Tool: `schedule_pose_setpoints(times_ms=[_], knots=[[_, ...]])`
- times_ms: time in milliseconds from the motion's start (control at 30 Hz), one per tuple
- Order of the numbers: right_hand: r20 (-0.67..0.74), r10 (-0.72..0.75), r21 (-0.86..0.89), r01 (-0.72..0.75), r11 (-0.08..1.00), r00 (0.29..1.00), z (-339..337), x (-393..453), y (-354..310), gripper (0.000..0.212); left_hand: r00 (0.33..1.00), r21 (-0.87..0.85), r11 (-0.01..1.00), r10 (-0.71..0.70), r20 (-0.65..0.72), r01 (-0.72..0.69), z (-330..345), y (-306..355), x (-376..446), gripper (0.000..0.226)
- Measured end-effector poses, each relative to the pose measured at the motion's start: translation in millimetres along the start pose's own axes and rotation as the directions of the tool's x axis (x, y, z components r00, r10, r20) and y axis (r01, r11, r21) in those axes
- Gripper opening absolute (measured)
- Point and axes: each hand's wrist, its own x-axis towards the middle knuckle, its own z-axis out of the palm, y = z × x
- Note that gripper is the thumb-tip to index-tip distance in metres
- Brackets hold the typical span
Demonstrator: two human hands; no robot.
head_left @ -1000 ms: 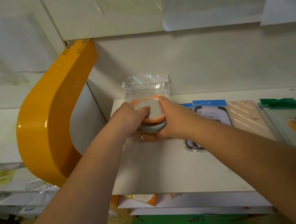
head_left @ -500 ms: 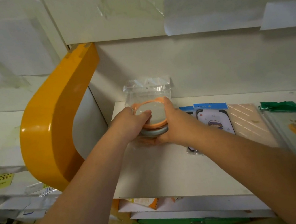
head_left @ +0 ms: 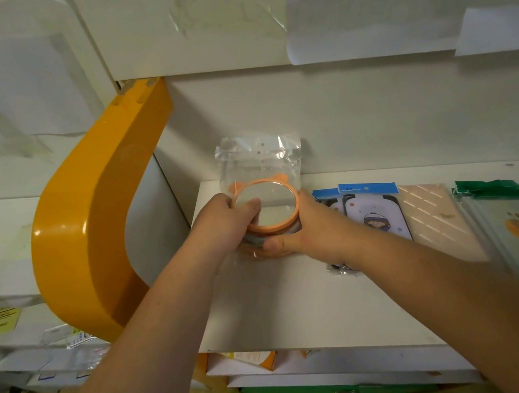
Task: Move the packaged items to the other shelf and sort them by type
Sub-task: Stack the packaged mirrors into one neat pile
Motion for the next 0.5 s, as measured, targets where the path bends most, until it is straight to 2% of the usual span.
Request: schedule_pose_setpoints(times_ms=[100, 200, 333, 500], knots=[[-0.018, -0.017, -0.037, 0.016, 0.999, 1.000, 4, -1, -2, 0.114, 1.000, -0.009, 1.000, -0.003, 0.029, 0.004, -1, -2, 2, 0.027], [-0.102, -0.013, -0.120, 0.001, 0.993, 0.995, 13, 2, -3, 0.125, 0.999, 0.016, 1.000, -0.006, 0.051, 0.006, -2, -4, 4, 0.026], [-0.161, -0.001, -0.224, -0.036, 0.974, 0.987, 16, -3, -11, 0.125, 0.998, 0.000, 1.000, -0.007, 0.055, 0.007, -5, -2, 3, 0.024], [-0.184, 0.015, -0.230, -0.058, 0.971, 0.983, 20, 6, -10, 0.128, 0.999, -0.035, 0.999, -0.012, 0.047, 0.014, -2, -3, 5, 0.033]])
